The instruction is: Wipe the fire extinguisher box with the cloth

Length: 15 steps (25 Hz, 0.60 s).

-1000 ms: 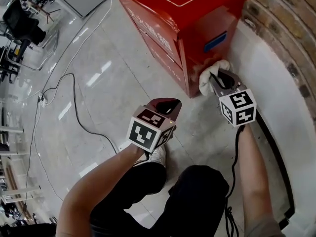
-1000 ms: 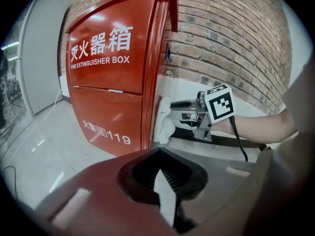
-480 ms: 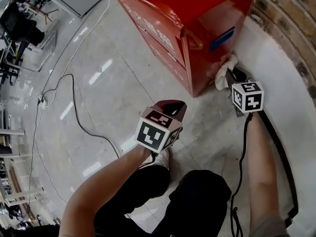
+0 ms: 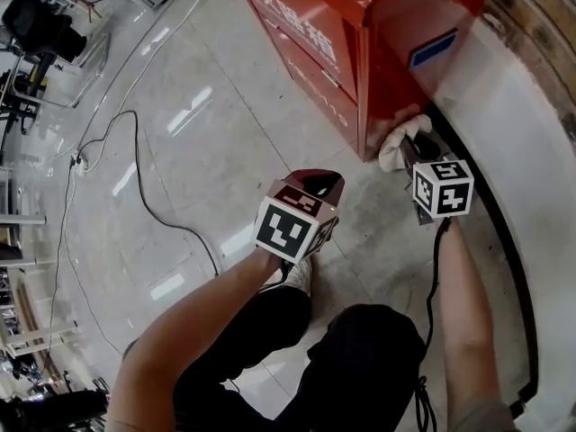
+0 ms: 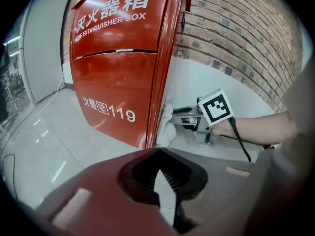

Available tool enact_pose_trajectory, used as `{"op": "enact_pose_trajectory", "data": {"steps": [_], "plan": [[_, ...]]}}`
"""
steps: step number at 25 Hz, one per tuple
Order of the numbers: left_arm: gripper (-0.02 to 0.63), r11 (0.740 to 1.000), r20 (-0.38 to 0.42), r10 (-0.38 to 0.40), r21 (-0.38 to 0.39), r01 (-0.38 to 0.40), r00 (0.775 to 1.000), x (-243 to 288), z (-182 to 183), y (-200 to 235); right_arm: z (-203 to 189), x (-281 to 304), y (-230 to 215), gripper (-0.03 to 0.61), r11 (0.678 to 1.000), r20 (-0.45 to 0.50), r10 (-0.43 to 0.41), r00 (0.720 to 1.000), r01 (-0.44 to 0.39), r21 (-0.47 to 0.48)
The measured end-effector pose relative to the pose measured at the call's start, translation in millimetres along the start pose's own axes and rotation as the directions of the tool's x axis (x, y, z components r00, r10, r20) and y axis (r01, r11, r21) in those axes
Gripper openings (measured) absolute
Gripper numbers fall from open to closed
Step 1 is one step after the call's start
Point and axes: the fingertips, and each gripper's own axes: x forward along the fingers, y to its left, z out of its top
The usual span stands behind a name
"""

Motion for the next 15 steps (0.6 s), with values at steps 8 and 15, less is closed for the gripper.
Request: {"op": "enact_pose_trajectory", "data": {"steps": [8,15], "plan": [[0.000,0.999,-0.035,0.025,0.034,-0.024,0.999,1.4,-20.1,-2.1,-19.9,-0.5,79.2,0.094,0.984,-0.001,0.166,0.986,-0.166,-0.058],[0.000,0.999,-0.064,0.026,0.026,-0.025,0.998,2.4,-39.9,1.0,-51.7,20.4,69.9,0.095,0.983,-0.070,0.168,0.983,-0.172,-0.069]]}}
